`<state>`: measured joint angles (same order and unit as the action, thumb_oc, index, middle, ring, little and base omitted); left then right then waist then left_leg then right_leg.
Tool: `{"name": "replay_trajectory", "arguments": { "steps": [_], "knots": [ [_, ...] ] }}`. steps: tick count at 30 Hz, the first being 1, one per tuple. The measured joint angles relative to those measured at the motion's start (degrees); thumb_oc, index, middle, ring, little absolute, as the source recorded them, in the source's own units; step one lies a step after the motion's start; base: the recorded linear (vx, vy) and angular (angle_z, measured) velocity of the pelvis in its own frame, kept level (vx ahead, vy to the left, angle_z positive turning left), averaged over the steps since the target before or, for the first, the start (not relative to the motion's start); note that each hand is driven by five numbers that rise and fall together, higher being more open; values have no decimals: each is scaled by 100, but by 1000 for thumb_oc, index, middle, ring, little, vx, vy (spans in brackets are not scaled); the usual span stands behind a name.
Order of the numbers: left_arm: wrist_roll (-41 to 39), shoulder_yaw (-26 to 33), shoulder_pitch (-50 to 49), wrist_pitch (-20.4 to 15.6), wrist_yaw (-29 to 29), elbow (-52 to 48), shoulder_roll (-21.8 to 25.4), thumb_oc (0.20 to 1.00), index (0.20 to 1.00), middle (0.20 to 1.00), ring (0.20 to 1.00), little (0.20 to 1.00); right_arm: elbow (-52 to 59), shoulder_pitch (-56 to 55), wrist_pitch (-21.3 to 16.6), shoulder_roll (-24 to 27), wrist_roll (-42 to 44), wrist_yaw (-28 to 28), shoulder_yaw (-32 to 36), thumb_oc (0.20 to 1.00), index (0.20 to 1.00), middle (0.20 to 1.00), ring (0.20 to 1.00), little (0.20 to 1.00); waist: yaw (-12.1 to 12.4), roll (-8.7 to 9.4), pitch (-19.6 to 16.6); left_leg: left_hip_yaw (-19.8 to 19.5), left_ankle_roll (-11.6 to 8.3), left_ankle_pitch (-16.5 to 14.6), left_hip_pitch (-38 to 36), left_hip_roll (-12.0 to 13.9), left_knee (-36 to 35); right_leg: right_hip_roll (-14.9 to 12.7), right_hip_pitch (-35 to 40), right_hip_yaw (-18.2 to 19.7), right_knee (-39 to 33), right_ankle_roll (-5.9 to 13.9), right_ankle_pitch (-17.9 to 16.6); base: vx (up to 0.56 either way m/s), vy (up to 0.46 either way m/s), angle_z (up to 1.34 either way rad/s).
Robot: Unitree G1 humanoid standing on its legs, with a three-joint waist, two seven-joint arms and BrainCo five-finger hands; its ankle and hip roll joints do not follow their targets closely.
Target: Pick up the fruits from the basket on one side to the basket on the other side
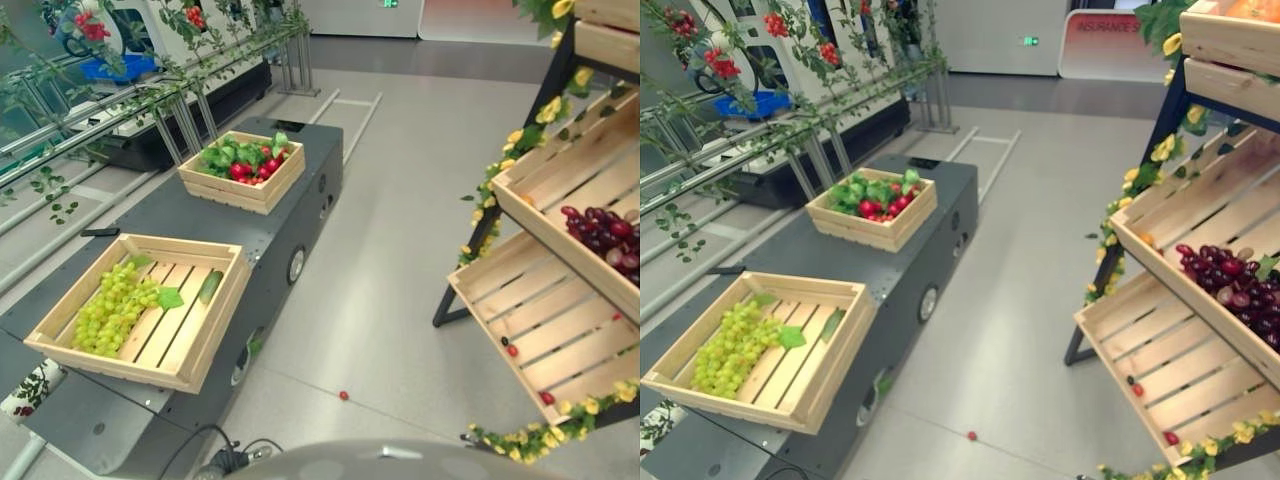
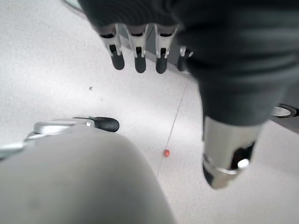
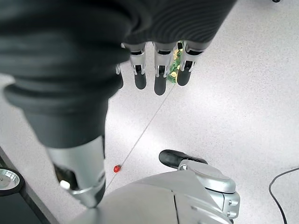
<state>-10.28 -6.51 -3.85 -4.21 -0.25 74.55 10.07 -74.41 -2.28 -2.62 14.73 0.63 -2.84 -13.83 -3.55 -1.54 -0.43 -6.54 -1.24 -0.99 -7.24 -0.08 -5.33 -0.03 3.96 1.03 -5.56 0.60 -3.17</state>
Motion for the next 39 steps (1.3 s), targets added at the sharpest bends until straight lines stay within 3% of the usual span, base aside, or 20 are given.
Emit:
{"name": "replay_trajectory", "arguments": {
  "steps": [10, 23, 26, 28, 29, 31, 37, 38, 39],
  "knots": [
    [-68, 50, 0, 4, 0, -2, -27, 1000, 1000, 1000, 1000, 1000, -1, -3, 0, 36, 0, 1, 4, 1000, 1000, 1000, 1000, 1000, -3, -48, 56, -3, -11, -7, -17, 24, -1, 9, 20, 0, 0, -2, 3, 0, 0, 0],
    [-769, 102, 27, -30, 41, -133, -174, 1000, 1000, 1000, 1000, 1000, -18, -18, 5, 206, -37, -27, 19, 1000, 1000, 1000, 1000, 1000, -16, -300, 240, -179, -74, 33, 108, 41, 112, 45, 15, -168, 1, -31, 48, -42, -17, 7],
    [-1003, 120, 87, -90, 78, -220, -199, 1000, 1000, 1000, 1000, 1000, -15, 20, 3, 241, -58, -83, 21, 1000, 1000, 1000, 1000, 1000, 2, -348, 385, -304, -158, 56, 429, -12, 471, 62, -48, -174, 11, -66, 65, -159, -4, 41],
    [-1198, 204, 298, -166, 139, -287, -205, 1000, 1000, 1000, 1000, 1000, -36, 88, 2, 295, -58, -125, 20, 1000, 1000, 1000, 1000, 1000, -19, -298, 590, -287, -451, 137, 875, -233, 1039, -51, -115, -149, 0, -143, 104, -68, -13, 79],
    [-1213, 208, 392, -182, 156, -412, -269, 1000, 1000, 1000, 1000, 1000, -60, 98, 2, 368, -58, -144, 25, 1000, 1000, 1000, 1000, 1000, -3, -306, 732, -269, -615, 263, 918, -304, 1074, -103, -94, -163, 4, -187, 73, -71, -18, 53],
    [-1431, 208, 274, -208, 155, -720, -346, 1000, 1000, 1000, 1000, 1000, -61, 118, 0, 428, -58, -177, 98, 1000, 1000, 1000, 1000, 1000, 48, -310, 795, -233, -665, 349, 983, -326, 1158, -135, -76, -163, 2, -226, 78, -80, -19, 30],
    [-2051, 305, -597, -364, 159, -2899, -375, 1000, 1000, 1000, 1000, 1000, 191, 152, -93, 493, -84, -272, 204, 1000, 1000, 1000, 1000, 1000, 129, -219, 908, -181, -608, 387, 1277, -439, 1450, -305, -144, -258, 63, -241, -6, -69, 37, 8],
    [-2117, 330, -629, -416, 169, -3161, -323, 1000, 1000, 1000, 1000, 1000, 207, 114, -95, 479, -116, -285, 214, 1000, 1000, 1000, 1000, 1000, 127, -157, 943, -51, -622, 327, 1286, -341, 1522, -404, -149, -344, 40, -220, -26, -16, 168, 11],
    [-2235, 419, -698, -415, 206, -3522, -239, 1000, 1000, 1000, 1000, 1000, 240, 98, -94, 425, -120, -291, 278, 1000, 1000, 1000, 1000, 1000, 127, -40, 1004, 157, -723, 244, 1261, -55, 1506, -535, -157, -565, 43, -158, -70, -7, 129, 7]
  ]
}}
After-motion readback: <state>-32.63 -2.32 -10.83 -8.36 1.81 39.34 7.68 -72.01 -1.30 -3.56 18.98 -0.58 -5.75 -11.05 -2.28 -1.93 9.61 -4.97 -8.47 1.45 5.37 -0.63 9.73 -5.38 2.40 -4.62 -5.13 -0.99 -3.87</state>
